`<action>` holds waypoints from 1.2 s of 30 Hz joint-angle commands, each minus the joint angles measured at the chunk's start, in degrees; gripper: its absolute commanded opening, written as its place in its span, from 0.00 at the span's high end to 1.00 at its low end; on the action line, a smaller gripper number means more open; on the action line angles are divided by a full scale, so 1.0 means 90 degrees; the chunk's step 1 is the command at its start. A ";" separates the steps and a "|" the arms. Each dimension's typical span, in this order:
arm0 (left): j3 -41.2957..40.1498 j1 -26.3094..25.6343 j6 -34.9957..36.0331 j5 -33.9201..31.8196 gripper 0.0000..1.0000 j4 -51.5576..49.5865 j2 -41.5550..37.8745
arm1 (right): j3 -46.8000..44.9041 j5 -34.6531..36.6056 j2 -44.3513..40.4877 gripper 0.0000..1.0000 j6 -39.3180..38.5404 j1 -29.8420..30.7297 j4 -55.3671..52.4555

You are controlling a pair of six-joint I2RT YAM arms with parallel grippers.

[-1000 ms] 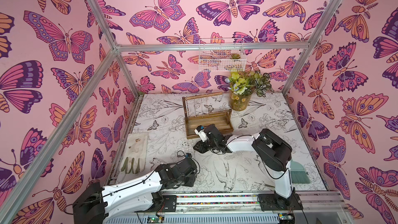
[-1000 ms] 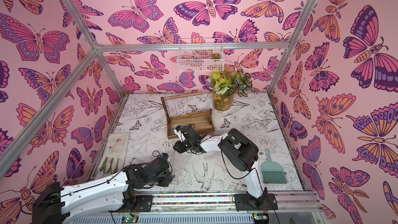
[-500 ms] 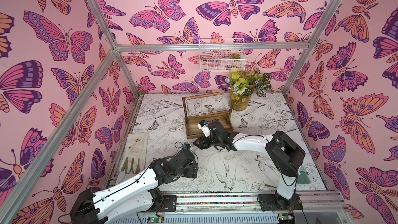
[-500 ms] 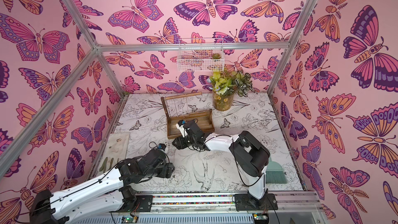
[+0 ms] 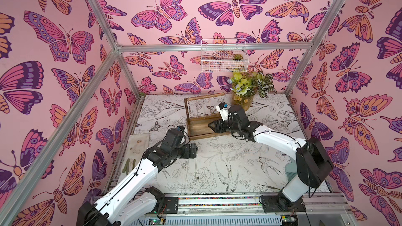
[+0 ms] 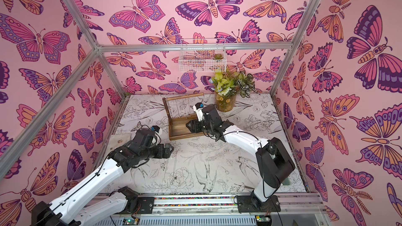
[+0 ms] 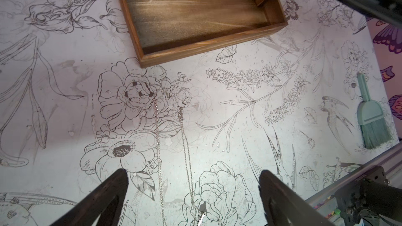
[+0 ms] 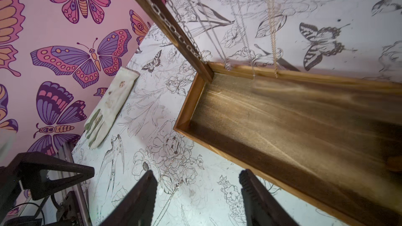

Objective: Take the necklace off the jewelry display stand
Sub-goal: Place the necklace at the center of the board, then take off the necklace from the stand.

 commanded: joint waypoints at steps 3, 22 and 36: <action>0.0242 0.0449 0.0426 0.0692 0.03 0.0491 0.0138 | 0.0407 0.0078 0.0032 0.36 -0.0316 -0.0374 0.0282; 0.0400 0.1122 0.0494 0.1452 0.02 0.1102 0.0637 | 0.1651 0.0033 0.1371 0.46 -0.0533 -0.0659 0.1549; 0.0290 0.1165 0.0480 0.1478 0.02 0.1181 0.0688 | 0.1993 0.0106 0.1836 0.54 -0.0519 -0.0611 0.1876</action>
